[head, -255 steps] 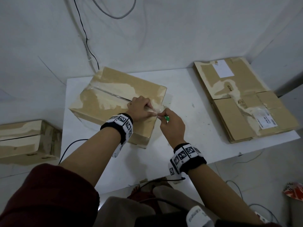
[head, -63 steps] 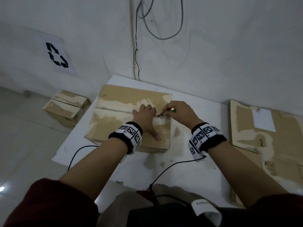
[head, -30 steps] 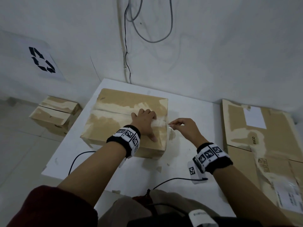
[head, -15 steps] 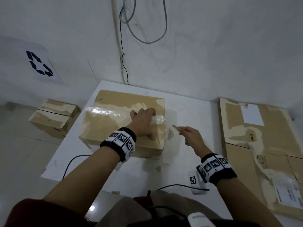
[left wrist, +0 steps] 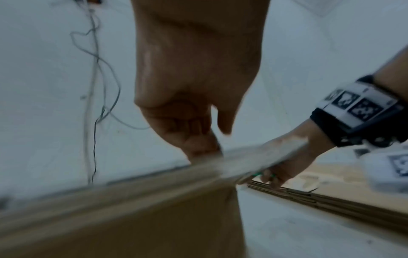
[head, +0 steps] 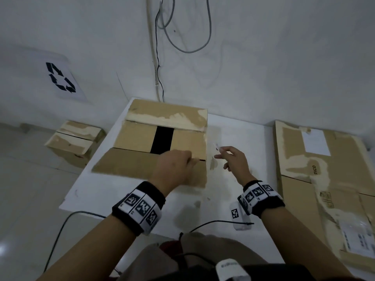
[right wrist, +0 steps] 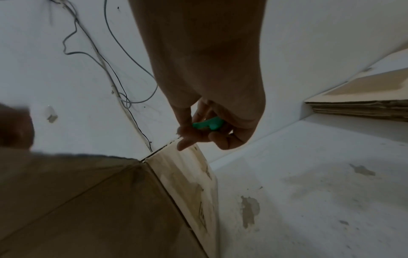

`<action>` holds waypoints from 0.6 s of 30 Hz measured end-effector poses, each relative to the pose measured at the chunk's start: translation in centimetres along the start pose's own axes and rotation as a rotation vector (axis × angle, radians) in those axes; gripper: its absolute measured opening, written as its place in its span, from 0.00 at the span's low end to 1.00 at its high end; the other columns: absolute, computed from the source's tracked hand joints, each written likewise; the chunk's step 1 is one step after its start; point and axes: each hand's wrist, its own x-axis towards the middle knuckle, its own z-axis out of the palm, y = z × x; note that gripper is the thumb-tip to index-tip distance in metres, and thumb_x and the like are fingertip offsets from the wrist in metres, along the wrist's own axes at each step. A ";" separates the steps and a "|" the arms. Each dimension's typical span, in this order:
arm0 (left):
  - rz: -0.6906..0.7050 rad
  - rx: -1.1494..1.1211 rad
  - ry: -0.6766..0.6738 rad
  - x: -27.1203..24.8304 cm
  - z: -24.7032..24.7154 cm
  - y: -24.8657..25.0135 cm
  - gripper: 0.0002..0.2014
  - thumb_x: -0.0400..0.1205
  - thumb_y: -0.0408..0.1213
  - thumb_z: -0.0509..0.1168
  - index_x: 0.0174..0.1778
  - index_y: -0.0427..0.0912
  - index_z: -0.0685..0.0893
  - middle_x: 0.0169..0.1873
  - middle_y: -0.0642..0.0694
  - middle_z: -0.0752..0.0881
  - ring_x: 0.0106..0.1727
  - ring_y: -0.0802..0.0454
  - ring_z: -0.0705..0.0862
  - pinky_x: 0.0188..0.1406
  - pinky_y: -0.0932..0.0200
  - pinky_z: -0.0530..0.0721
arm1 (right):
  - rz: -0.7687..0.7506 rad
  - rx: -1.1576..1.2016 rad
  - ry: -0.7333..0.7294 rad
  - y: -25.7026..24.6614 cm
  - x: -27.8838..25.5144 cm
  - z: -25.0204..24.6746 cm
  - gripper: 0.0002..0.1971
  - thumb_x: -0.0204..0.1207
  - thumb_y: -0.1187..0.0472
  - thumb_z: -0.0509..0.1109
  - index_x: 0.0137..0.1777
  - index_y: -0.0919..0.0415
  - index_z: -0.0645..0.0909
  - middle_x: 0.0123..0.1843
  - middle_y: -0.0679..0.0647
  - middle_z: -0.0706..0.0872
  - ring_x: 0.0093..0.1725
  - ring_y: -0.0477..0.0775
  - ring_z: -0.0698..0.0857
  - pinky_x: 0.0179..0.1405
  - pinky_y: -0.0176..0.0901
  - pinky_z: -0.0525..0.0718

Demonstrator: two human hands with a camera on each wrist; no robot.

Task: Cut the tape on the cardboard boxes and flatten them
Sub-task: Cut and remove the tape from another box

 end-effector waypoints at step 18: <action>-0.434 -0.493 -0.324 8.9 1.4 -1.3 0.09 0.80 0.37 0.70 0.39 0.36 0.80 0.37 0.42 0.79 0.43 0.45 0.78 0.42 0.57 0.77 | -0.094 -0.136 0.015 -1.2 3.6 -1.3 0.10 0.82 0.51 0.68 0.51 0.57 0.85 0.43 0.51 0.92 0.23 0.38 0.74 0.27 0.36 0.73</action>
